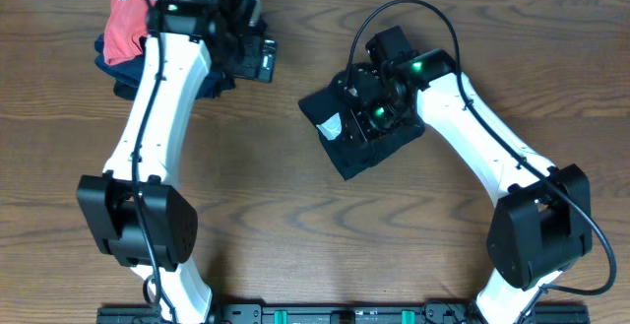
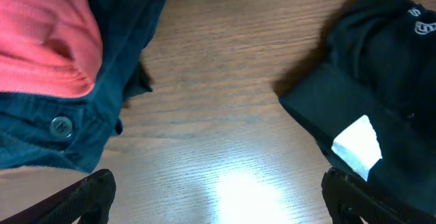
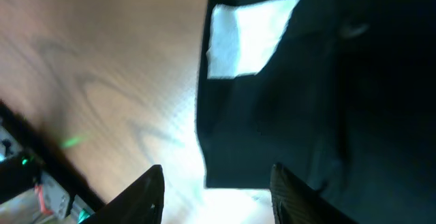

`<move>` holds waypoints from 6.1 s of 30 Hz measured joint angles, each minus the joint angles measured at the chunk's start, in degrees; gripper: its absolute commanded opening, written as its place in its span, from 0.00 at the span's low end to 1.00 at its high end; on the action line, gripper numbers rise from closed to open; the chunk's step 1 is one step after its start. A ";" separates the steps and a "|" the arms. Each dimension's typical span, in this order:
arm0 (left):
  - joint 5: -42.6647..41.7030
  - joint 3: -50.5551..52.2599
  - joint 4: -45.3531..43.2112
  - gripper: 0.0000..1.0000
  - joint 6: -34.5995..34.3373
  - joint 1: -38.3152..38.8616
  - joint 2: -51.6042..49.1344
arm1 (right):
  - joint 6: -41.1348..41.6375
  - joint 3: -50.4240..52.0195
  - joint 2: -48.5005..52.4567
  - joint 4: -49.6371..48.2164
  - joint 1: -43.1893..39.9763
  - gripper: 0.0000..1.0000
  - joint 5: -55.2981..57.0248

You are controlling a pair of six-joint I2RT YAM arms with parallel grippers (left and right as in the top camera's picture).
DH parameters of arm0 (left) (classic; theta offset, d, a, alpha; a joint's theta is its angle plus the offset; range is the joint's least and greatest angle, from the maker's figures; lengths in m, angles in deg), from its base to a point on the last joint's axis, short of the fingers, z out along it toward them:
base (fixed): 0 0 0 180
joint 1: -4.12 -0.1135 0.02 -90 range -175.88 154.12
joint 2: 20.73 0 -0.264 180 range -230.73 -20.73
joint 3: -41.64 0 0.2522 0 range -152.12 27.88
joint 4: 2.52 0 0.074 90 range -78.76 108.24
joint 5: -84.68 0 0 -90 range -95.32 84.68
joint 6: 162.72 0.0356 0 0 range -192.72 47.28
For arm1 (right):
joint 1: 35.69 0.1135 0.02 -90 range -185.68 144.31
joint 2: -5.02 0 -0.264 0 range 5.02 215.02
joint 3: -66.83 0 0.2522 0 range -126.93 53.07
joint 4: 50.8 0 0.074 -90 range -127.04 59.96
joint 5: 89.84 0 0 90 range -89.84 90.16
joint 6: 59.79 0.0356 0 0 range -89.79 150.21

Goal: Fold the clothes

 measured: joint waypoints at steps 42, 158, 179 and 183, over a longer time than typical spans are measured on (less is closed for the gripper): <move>-14.53 36.70 -37.07 0.98 -42.80 19.21 -0.81 | 0.81 -3.69 -0.39 -3.96 -33.03 0.76 4.76; -6.80 26.47 -33.70 0.76 -26.34 -19.56 15.15 | 0.83 -3.69 -0.44 -6.34 -33.03 0.77 6.05; 7.02 26.01 -63.58 0.83 -10.56 -16.87 13.97 | 0.83 -3.69 -0.44 -6.32 -33.03 0.77 6.08; 9.03 25.92 -73.35 0.86 -9.22 -16.72 5.55 | 0.83 -3.69 -0.44 -6.03 -33.03 0.77 6.08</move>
